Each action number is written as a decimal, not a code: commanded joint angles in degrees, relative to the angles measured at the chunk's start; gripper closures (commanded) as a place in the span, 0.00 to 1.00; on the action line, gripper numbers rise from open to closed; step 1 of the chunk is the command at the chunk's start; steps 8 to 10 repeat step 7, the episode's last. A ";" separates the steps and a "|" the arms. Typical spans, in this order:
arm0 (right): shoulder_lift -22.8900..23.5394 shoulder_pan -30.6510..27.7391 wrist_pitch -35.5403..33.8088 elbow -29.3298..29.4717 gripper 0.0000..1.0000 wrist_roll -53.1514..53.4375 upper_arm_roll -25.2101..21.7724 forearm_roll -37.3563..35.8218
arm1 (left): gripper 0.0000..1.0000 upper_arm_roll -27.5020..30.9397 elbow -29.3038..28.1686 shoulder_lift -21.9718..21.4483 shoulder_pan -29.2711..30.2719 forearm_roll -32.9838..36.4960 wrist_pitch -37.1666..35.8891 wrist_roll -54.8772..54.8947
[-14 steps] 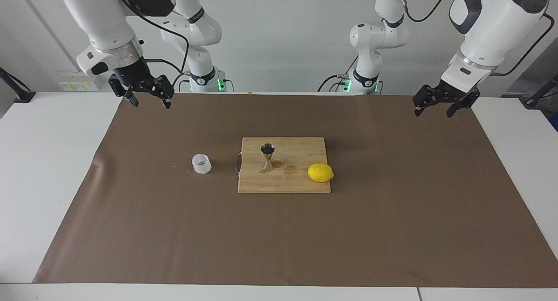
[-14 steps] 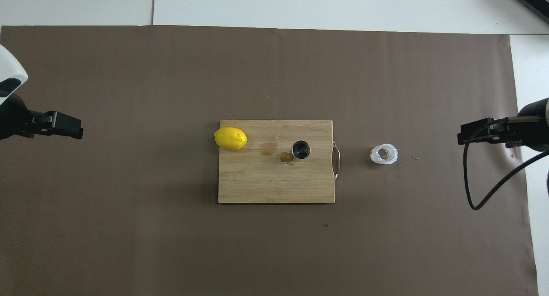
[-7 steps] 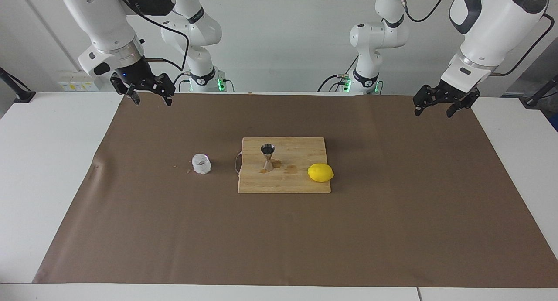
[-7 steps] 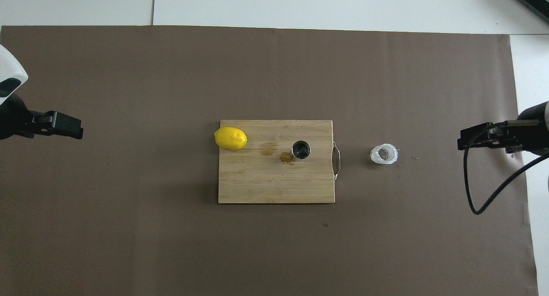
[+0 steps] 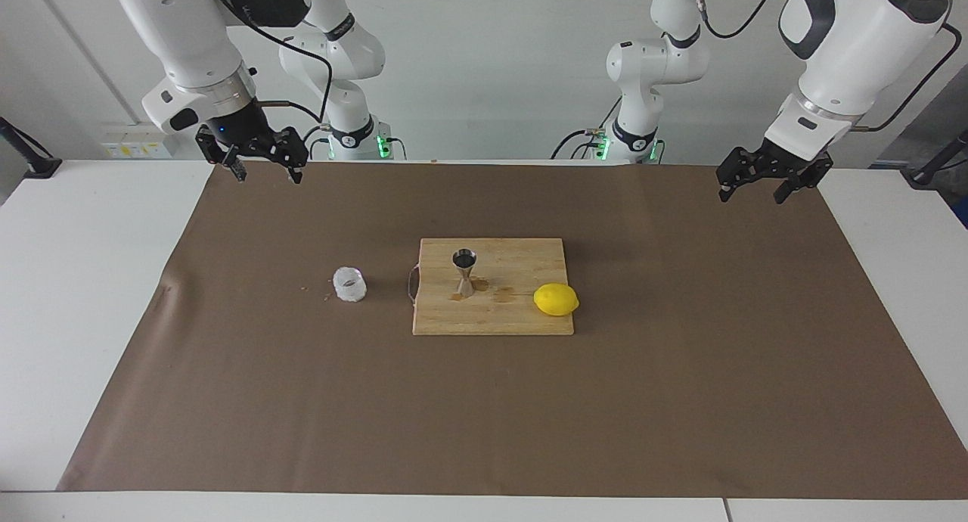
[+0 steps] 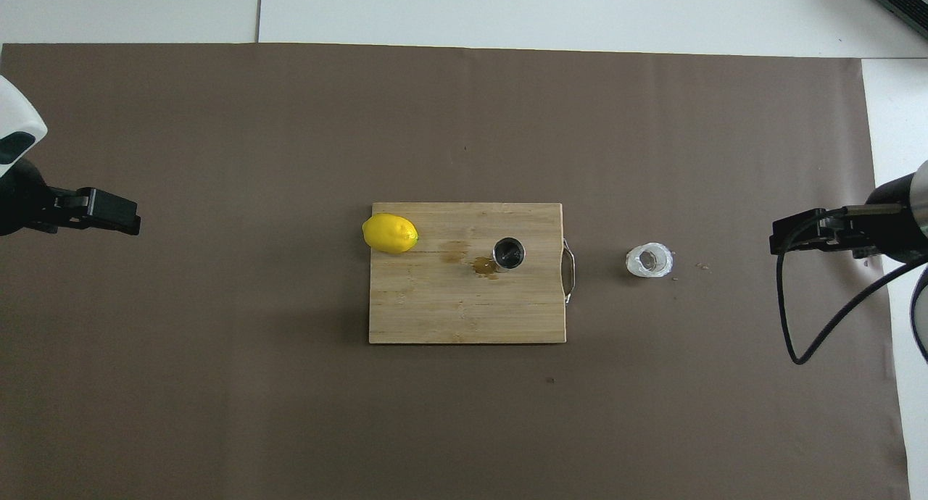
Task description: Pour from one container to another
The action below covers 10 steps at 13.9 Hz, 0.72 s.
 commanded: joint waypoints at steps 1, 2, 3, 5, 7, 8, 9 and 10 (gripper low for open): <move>-0.41 0.29 -0.98 0.28 0.00 2.81 0.66 -1.88 | 0.00 -0.15 -0.61 -1.00 0.42 -0.32 -0.65 0.08; -0.41 0.29 -0.98 0.28 0.00 2.72 0.57 -1.88 | 0.00 -0.15 -0.53 -0.91 0.42 -0.32 -0.73 0.08; -0.41 0.29 -0.81 0.19 0.00 2.55 0.40 -1.79 | 0.00 -0.15 -0.52 -0.91 0.42 -0.32 -0.74 0.08; -0.41 0.12 -0.37 0.10 0.00 2.28 0.31 -1.44 | 0.00 -0.15 -0.61 -1.00 0.42 -0.32 -0.65 0.08; -0.41 0.03 -0.28 0.01 0.00 2.20 0.31 -0.91 | 0.00 -0.15 -0.61 -0.91 0.42 -0.32 -0.74 0.08; -0.41 0.03 -0.28 0.01 0.00 2.20 0.31 -0.91 | 0.00 -0.15 -0.61 -0.91 0.42 -0.32 -0.74 0.08; -0.41 0.03 -0.28 0.01 0.00 2.20 0.31 -0.91 | 0.00 -0.15 -0.61 -0.91 0.42 -0.32 -0.74 0.08; -0.41 0.03 -0.28 0.01 0.00 2.20 0.31 -0.91 | 0.00 -0.15 -0.61 -0.91 0.42 -0.32 -0.74 0.08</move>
